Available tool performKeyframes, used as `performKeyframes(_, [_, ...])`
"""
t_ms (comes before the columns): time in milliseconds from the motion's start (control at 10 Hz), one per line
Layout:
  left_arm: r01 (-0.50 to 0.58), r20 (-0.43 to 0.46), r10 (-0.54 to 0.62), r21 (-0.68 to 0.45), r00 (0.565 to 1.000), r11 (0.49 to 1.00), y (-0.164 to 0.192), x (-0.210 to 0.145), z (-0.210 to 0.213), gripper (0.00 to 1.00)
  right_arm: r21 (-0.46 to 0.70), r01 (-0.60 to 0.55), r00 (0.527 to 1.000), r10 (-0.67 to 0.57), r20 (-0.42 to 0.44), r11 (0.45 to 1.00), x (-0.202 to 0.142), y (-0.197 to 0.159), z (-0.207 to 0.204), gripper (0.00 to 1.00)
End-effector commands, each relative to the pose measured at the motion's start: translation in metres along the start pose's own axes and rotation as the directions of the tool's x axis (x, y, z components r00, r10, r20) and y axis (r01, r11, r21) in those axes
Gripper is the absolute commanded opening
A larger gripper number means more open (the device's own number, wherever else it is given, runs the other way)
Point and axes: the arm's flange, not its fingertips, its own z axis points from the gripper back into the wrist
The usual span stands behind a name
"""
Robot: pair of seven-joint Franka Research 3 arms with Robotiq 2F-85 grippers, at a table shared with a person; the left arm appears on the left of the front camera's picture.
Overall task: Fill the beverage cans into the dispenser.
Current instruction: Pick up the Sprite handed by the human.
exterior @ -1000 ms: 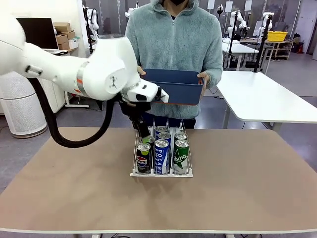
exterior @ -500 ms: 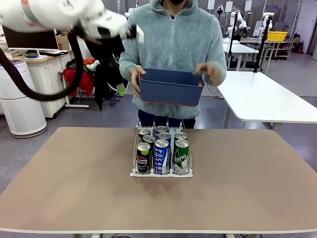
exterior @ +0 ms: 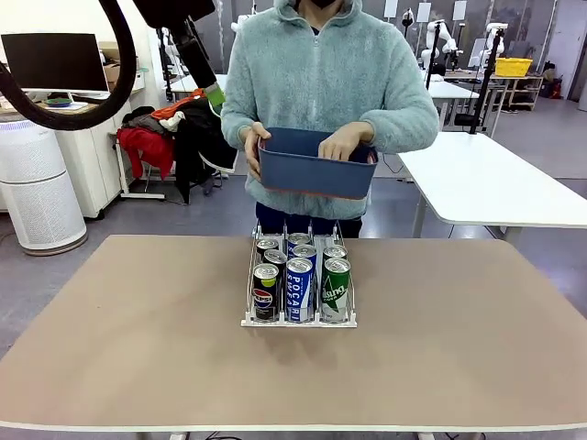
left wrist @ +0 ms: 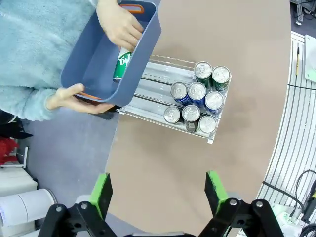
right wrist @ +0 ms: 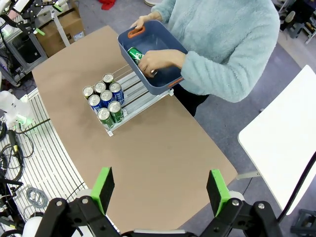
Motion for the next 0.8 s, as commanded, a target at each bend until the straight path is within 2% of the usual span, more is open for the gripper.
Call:
performKeyframes(0, [-0.016, -0.014, 0.016, 0.014, 1.000, 1.000, -0.009, -0.012, 0.001, 1.00, 0.002, 0.000, 1.000, 0.000, 0.000, 1.000, -0.001, 0.002, 0.000, 1.00])
performKeyframes(100, [-0.059, -0.004, 0.059, 0.003, 0.998, 0.998, -0.009, -0.019, -0.010, 1.00, 0.002, 0.000, 1.000, 0.000, 0.000, 1.000, -0.001, 0.002, 0.000, 1.00])
performKeyframes(200, [-0.003, 0.003, 0.003, 0.007, 1.000, 1.000, -0.002, -0.002, 0.005, 1.00, 0.002, 0.000, 1.000, 0.000, 0.000, 1.000, -0.001, 0.002, 0.000, 1.00])
performKeyframes(500, [-0.015, 0.000, 0.015, 0.005, 1.000, 1.000, -0.003, -0.005, 0.003, 1.00, 0.002, 0.000, 1.000, 0.000, 0.000, 1.000, -0.001, 0.002, 0.000, 1.00])
performKeyframes(700, [-0.123, 0.085, 0.122, 0.000, 0.989, 0.992, -0.001, -0.020, 0.006, 1.00, 0.002, 0.000, 1.000, 0.000, 0.000, 1.000, -0.001, 0.002, 0.000, 1.00])
